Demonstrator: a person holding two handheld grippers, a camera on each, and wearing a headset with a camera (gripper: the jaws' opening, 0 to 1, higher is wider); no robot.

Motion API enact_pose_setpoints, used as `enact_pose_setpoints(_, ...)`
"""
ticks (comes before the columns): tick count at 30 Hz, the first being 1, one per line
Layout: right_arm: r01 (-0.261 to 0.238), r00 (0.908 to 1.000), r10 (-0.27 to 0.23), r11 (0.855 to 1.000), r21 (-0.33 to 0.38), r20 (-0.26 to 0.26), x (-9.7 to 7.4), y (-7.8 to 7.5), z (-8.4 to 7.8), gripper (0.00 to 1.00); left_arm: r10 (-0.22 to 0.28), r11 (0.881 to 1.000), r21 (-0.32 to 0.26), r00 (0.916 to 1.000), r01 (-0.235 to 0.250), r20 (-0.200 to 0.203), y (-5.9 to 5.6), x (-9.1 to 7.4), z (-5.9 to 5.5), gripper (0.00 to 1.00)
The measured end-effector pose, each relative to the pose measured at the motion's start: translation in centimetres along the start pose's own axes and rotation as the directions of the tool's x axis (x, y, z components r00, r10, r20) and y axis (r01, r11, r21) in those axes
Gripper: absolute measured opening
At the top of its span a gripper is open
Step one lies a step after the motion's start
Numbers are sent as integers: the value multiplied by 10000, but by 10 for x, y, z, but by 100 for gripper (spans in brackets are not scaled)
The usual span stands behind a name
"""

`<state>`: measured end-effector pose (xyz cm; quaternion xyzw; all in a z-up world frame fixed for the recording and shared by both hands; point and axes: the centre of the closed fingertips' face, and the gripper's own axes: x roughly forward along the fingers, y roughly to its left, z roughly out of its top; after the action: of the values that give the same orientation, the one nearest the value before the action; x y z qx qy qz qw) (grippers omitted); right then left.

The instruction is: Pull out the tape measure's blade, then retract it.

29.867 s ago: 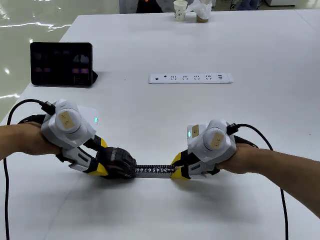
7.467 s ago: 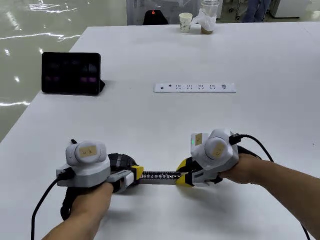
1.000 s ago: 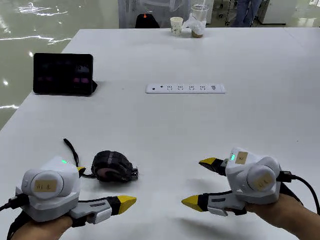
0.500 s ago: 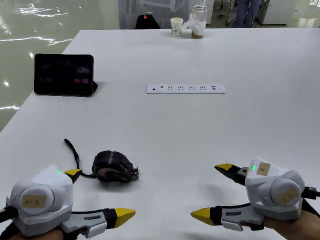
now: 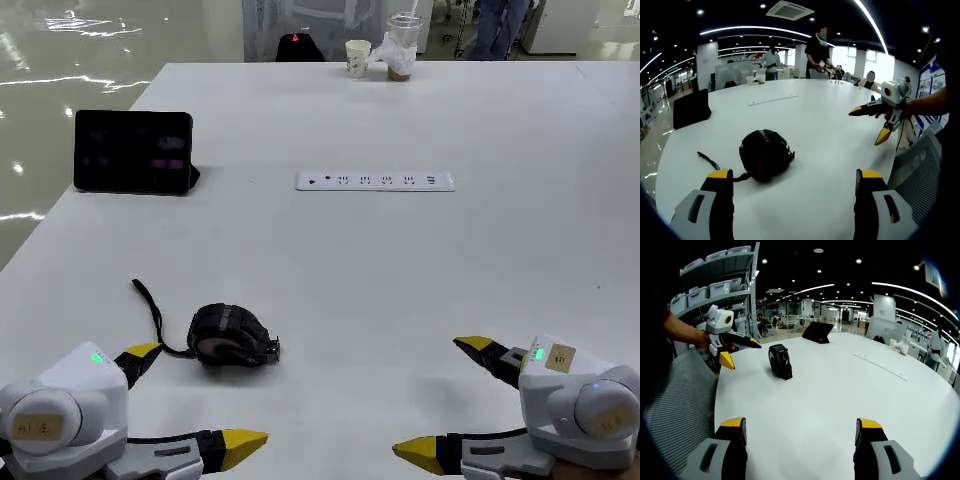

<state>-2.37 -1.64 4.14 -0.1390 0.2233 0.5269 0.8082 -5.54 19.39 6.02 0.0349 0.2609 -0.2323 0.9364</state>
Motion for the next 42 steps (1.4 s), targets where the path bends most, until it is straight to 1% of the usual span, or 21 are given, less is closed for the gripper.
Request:
enact_pose_setpoints(3,71,10000,-72,9999,109,46,-3,0,-2,96,-50,10000,-64,10000,50,75,-2,-2,0,99)
enact_pose_setpoints(6,137,9998,-140,9997,217,134,-7,-1,-2,98,-28,10000,-39,9999,29,160,-2,-4,0,99)
enact_pose_setpoints(15,308,9989,-331,9972,679,329,-16,-1,-6,99,-116,9998,-129,9990,122,432,-4,-7,1,99)
enact_pose_setpoints(20,382,9981,-416,9964,751,445,-19,-1,-7,99,-148,9998,-113,9990,152,413,-5,-8,-1,99)
enact_pose_setpoints(22,420,9976,-463,9959,804,521,-21,-1,-6,99,-144,9999,-4,9991,144,395,-5,-9,-1,99)
enact_pose_setpoints(25,477,9966,-525,9960,753,633,-22,-2,-5,99,-169,9999,5,9993,169,344,-5,-10,-2,99)
enact_pose_setpoints(27,421,9970,-471,9958,809,612,-22,-1,-5,99,-168,9999,3,9995,168,284,-5,-10,-3,99)
enact_pose_setpoints(36,380,9974,-422,9966,734,576,-24,-1,-6,99,-129,9998,-131,9996,133,259,-2,-11,-3,99)
enact_pose_setpoints(38,369,9976,-408,9968,703,552,-24,-1,-6,99,-121,9999,-76,9996,123,249,-2,-11,-4,99)
enact_pose_setpoints(39,354,9977,-393,9970,695,560,-24,0,-5,99,-237,9996,-152,9995,241,223,-4,-11,-4,99)
enact_pose_setpoints(42,328,9978,-367,9971,693,553,-23,0,-4,99,-252,9996,-148,9994,255,233,-5,-11,-4,99)
